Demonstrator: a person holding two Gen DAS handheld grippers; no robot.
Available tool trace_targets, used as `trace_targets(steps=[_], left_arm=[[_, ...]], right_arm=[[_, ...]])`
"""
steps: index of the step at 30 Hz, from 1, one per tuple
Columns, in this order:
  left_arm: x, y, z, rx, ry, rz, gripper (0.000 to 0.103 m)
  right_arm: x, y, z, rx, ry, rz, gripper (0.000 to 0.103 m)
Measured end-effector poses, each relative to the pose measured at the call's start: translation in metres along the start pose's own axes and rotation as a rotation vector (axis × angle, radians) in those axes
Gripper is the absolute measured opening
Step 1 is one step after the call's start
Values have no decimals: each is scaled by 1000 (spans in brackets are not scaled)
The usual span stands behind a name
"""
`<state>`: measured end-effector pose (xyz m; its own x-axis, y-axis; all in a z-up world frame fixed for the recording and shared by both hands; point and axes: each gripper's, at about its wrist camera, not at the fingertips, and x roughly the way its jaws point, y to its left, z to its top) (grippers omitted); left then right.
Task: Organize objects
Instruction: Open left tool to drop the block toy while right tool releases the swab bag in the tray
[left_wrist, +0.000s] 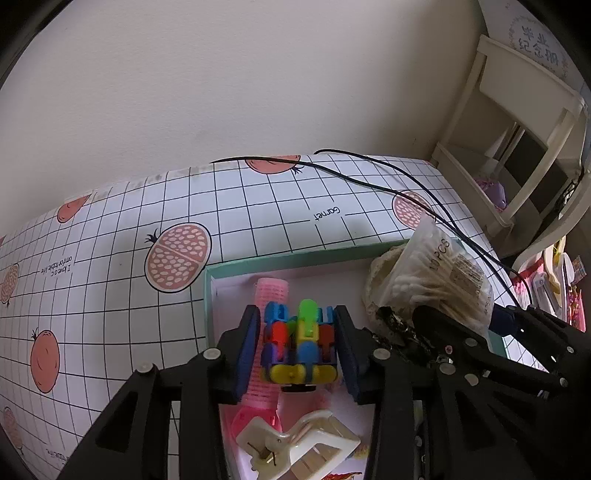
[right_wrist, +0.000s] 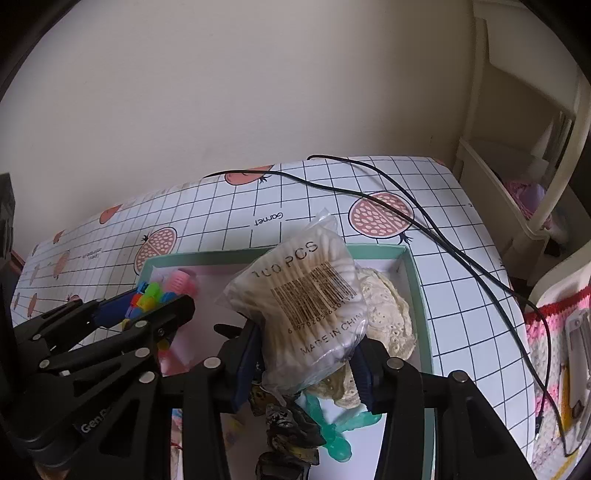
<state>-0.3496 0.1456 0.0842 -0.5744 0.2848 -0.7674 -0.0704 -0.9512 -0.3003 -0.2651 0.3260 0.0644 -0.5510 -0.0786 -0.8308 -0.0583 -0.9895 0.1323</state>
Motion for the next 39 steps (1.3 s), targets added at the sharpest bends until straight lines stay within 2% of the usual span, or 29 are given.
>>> trace_targets(steps=[6, 10, 25, 34, 37, 39], left_arm=[[-3, 4, -2, -12, 2, 3, 53], [-6, 6, -2, 0, 8, 4, 57], [-32, 10, -2, 16, -24, -15, 59], [-52, 16, -1, 14, -61, 6, 60], [-54, 21, -6, -2, -59, 13, 70], [-55, 26, -9, -19, -60, 18, 72]], right_arm=[[-4, -3, -1, 6, -1, -2, 58], [-7, -3, 0, 4, -7, -3, 60], [-28, 3, 1, -14, -37, -3, 64], [-44, 9, -1, -15, -59, -9, 64], [-46, 10, -5, -11, -66, -12, 73], [-46, 10, -7, -8, -64, -10, 75]])
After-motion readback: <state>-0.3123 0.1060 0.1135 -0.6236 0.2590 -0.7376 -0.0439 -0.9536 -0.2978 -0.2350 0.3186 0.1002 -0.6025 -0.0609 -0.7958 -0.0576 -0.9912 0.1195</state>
